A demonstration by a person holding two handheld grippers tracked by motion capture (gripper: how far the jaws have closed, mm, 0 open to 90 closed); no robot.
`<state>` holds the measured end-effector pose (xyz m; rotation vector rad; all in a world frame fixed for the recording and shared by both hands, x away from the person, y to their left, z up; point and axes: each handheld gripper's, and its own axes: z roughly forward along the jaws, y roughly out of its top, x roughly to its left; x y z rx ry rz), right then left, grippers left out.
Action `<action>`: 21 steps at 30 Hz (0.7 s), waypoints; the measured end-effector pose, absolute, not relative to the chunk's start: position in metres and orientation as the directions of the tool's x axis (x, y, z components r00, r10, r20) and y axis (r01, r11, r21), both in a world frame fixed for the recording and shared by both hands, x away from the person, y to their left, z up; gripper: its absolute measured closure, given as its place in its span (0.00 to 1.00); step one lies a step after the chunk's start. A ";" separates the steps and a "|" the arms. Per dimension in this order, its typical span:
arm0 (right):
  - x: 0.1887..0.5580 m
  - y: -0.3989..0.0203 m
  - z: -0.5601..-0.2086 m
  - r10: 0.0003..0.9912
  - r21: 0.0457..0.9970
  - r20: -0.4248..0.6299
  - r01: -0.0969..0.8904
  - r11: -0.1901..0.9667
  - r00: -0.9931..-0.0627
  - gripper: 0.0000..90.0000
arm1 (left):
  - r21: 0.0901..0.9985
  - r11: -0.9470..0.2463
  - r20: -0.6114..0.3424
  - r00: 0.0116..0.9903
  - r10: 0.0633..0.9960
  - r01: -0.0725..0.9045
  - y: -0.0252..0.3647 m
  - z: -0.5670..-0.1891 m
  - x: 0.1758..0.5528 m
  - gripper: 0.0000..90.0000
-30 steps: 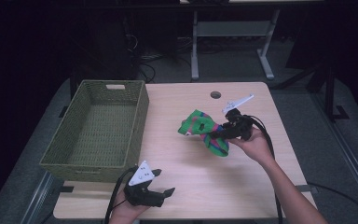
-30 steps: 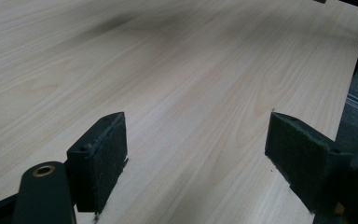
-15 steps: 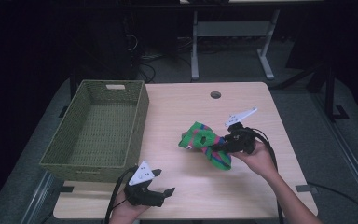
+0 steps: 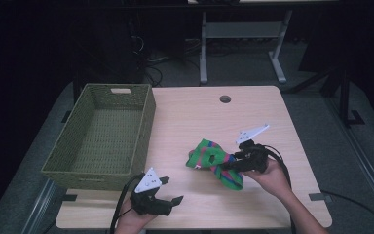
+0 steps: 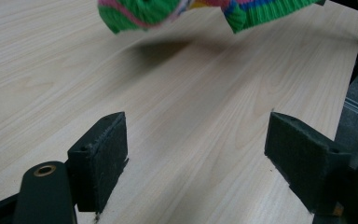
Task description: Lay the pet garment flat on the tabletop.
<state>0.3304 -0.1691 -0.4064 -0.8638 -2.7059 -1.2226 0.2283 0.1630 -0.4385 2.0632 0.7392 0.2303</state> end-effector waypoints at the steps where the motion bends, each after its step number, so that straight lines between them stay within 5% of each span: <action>1: 0.330 -0.168 -0.408 0.469 0.673 0.264 0.509 0.537 -0.843 0.72 | 0.810 -0.412 -0.115 0.803 0.584 0.416 0.163 -0.438 0.228 0.23; 15: 0.329 -0.150 -0.440 0.450 0.593 0.292 0.529 0.607 -0.844 0.69 | 0.815 -0.414 -0.105 0.806 0.582 0.405 0.164 -0.437 0.227 0.23; 21: 0.328 -0.142 -0.446 0.439 0.571 0.291 0.522 0.633 -0.850 0.52 | 0.815 -0.416 -0.103 0.807 0.582 0.404 0.166 -0.436 0.227 0.23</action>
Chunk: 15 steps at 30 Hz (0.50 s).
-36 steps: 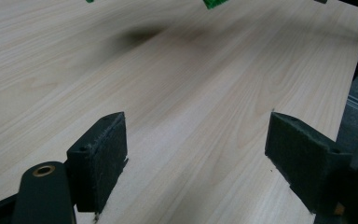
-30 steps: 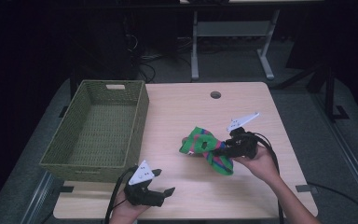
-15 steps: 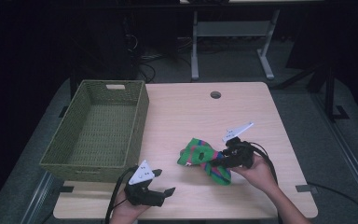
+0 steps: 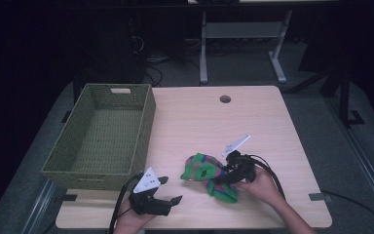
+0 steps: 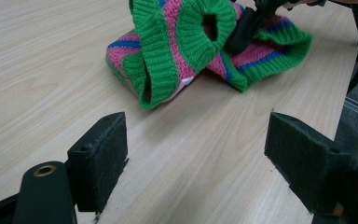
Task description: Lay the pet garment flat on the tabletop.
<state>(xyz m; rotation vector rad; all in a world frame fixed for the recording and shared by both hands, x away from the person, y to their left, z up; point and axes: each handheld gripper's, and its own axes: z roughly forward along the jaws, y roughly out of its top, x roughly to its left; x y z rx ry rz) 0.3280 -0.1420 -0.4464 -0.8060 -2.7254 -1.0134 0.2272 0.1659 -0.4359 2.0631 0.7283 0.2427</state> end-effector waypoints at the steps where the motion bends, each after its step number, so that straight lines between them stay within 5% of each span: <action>1: 0.327 -0.141 -0.447 0.439 0.569 0.291 0.522 0.635 -0.850 0.50 | 0.817 -0.413 -0.104 0.807 0.582 0.403 0.166 -0.436 0.227 0.23; 8: 0.323 -0.137 -0.451 0.414 0.561 0.288 0.503 0.657 -0.863 0.37 | 0.817 -0.414 -0.103 0.807 0.581 0.402 0.166 -0.436 0.227 0.23; 15: 0.317 -0.143 -0.436 0.409 0.605 0.282 0.492 0.626 -0.868 0.34 | 0.816 -0.412 -0.105 0.805 0.584 0.406 0.166 -0.436 0.227 0.23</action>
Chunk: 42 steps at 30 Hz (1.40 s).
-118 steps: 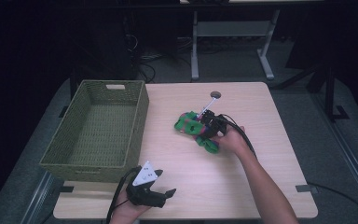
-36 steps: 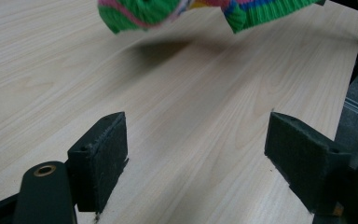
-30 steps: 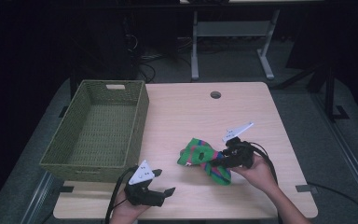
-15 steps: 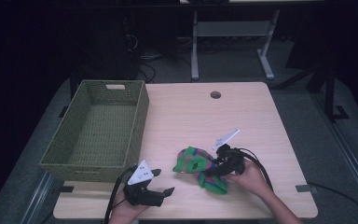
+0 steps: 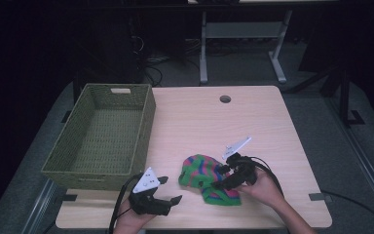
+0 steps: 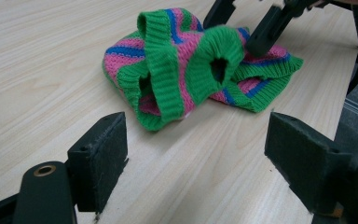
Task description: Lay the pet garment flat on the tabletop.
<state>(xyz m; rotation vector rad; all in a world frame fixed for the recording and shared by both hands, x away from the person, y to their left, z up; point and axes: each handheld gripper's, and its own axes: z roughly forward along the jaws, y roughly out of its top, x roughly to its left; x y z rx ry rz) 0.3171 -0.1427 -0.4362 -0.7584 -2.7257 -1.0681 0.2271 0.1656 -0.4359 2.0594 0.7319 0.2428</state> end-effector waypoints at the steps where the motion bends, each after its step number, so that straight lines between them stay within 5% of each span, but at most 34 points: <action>1: 0.316 -0.143 -0.434 0.409 0.609 0.283 0.492 0.622 -0.868 0.34 | 0.816 -0.410 -0.108 0.804 0.585 0.407 0.165 -0.436 0.227 0.23; 8: 0.310 -0.143 -0.413 0.377 0.662 0.253 0.444 0.604 -0.891 0.38 | 0.815 -0.417 -0.103 0.808 0.581 0.403 0.164 -0.436 0.227 0.23; 12: 0.306 -0.127 -0.402 0.319 0.683 0.212 0.374 0.628 -0.924 0.51 | 0.815 -0.411 -0.109 0.804 0.584 0.409 0.166 -0.436 0.228 0.23; 20: 0.303 -0.100 -0.395 0.267 0.682 0.165 0.306 0.665 -0.949 0.59 | 0.817 -0.414 -0.103 0.808 0.581 0.402 0.167 -0.436 0.228 0.23; 42: 0.316 -0.067 -0.449 0.260 0.558 0.138 0.292 0.777 -0.956 0.64 | 0.819 -0.405 -0.110 0.804 0.584 0.407 0.169 -0.435 0.227 0.23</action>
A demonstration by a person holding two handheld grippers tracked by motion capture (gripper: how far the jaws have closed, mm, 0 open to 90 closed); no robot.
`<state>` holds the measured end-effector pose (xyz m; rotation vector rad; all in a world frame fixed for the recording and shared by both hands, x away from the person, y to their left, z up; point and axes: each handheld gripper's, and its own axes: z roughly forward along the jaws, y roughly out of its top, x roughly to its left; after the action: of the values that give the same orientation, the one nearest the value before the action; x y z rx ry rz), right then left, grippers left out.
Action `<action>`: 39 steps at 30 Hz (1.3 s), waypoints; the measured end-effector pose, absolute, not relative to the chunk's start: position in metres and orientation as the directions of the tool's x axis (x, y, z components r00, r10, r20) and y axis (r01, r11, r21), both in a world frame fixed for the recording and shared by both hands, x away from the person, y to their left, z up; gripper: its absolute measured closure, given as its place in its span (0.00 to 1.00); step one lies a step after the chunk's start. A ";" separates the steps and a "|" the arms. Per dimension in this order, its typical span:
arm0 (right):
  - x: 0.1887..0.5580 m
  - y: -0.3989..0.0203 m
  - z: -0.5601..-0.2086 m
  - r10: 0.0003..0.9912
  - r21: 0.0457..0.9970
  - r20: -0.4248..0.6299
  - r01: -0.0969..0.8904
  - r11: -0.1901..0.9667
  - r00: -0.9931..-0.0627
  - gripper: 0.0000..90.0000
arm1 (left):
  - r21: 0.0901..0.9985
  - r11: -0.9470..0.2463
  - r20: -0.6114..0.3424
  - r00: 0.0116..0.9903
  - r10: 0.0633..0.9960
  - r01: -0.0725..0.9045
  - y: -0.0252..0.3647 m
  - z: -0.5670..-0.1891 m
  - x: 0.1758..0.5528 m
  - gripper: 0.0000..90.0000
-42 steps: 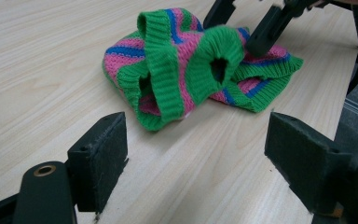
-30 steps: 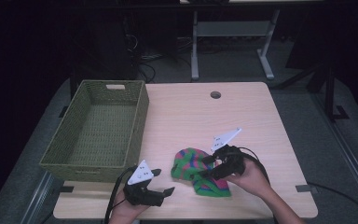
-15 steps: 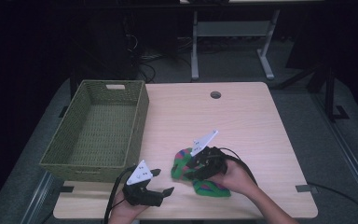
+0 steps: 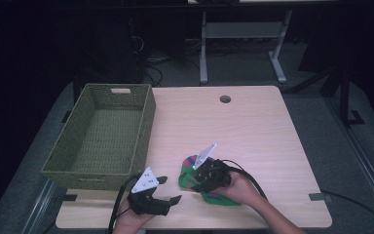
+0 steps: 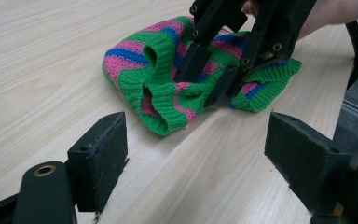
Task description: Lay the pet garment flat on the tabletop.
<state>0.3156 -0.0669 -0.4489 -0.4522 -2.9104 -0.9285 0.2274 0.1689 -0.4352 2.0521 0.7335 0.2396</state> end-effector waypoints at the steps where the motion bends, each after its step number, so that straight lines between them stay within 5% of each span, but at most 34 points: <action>1: 0.315 -0.067 -0.449 0.264 0.560 0.126 0.288 0.777 -0.956 0.65 | 0.818 -0.404 -0.112 0.803 0.585 0.409 0.169 -0.435 0.227 0.23; 9: 0.306 -0.063 -0.452 0.275 0.561 0.032 0.245 0.790 -0.961 0.69 | 0.819 -0.405 -0.111 0.804 0.584 0.407 0.169 -0.435 0.227 0.23; 13: 0.304 -0.061 -0.453 0.285 0.559 -0.009 0.232 0.796 -0.959 0.82 | 0.819 -0.405 -0.108 0.804 0.585 0.406 0.169 -0.435 0.227 0.23; 39: 0.318 -0.113 -0.388 0.370 0.723 0.122 0.338 0.602 -0.921 0.89 | 0.833 -0.377 -0.123 0.799 0.588 0.405 0.166 -0.433 0.230 0.23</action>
<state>0.3176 -0.1135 -0.3880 -0.6295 -2.8481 -1.2722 0.2304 0.1660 -0.4331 2.0198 0.7388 0.2386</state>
